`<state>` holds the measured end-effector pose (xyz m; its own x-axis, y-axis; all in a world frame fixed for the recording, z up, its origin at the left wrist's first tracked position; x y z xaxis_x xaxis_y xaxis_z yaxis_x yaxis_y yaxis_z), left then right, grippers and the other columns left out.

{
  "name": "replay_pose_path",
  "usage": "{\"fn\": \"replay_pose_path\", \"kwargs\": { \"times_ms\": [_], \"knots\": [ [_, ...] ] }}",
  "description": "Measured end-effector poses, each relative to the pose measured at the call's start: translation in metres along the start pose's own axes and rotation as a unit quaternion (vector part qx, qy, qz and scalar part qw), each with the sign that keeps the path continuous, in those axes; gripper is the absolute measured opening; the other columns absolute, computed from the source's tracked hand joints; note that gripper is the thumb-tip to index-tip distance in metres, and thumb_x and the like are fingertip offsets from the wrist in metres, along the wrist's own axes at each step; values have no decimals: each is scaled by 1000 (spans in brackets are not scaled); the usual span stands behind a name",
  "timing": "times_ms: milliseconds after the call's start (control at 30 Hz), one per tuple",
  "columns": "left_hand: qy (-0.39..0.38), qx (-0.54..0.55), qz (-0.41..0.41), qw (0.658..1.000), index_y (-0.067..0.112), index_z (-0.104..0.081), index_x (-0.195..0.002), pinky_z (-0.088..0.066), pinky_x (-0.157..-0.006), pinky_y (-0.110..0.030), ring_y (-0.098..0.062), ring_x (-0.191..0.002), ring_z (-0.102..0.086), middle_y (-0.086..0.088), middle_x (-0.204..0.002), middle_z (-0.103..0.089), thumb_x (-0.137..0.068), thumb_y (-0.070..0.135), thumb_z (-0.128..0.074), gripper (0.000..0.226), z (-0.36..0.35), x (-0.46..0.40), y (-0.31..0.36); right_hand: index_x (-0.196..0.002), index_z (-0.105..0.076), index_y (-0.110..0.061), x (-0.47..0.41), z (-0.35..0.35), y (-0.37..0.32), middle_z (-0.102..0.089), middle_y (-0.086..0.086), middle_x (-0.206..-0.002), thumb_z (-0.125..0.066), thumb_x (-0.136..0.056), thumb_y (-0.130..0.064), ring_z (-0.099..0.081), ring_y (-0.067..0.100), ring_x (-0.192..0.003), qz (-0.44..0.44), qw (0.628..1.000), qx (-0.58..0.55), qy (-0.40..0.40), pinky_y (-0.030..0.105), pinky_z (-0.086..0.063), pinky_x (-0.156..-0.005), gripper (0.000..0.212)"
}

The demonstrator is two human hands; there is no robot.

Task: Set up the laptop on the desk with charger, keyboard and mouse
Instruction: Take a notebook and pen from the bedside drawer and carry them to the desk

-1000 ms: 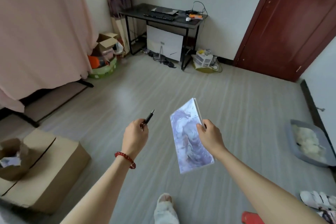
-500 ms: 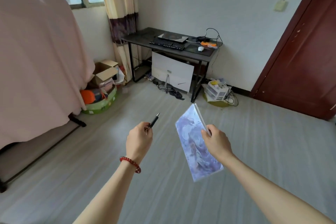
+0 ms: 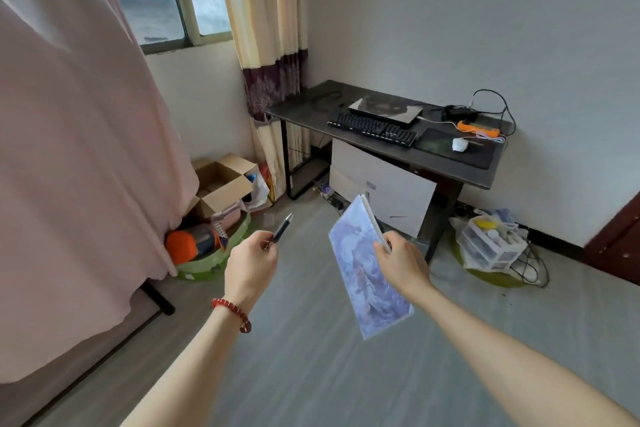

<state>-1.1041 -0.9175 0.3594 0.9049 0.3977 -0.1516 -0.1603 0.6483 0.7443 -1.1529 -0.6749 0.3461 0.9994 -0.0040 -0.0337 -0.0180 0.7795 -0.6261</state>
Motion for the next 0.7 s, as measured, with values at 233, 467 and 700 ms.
{"fn": "replay_pose_path", "kwargs": {
  "times_ms": [233, 467, 700],
  "knots": [
    [24, 5, 5, 1000, 10, -66, -103, -56, -72, -35, -25, -81, -63, -11, -95, -69, -89, 15, -56, 18, -22, -212, -41, -73, -46, -8, -203, -80, -61, -50, 4, -65, -42, -91, -24, -42, 20, -58, 24, 999, -30, -13, 31, -31, -54, 24],
    [14, 0, 36, 999, 12, -65, -106, -44, -59, -18, -17, -81, -61, -6, -97, -68, -89, 19, -56, 21, -47, -449, -62, -63, -36, -18, -418, -135, -125, -45, -1, -60, -42, -91, -24, -39, 18, -56, -23, 998, -50, 15, 31, -30, -53, 29],
    [-15, 37, 39, 998, 16, -65, -100, -58, -75, -38, -24, -80, -62, -4, -88, -64, -89, 17, -55, 14, -136, -646, -37, -60, -30, -17, -602, -152, -130, -39, -3, -56, -43, -89, -21, -34, 17, -53, -68, 993, -76, 64, 32, -25, -50, 32]
  ]
}}
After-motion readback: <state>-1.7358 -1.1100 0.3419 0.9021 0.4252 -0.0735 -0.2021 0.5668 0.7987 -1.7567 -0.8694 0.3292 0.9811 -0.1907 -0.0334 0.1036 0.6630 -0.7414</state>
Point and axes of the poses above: each hand's wrist, its own x-axis away from the middle knuckle, its own z-axis out of the back of the hand, y = z × x, the point moved 2 cm from there along -x, towards the middle knuckle
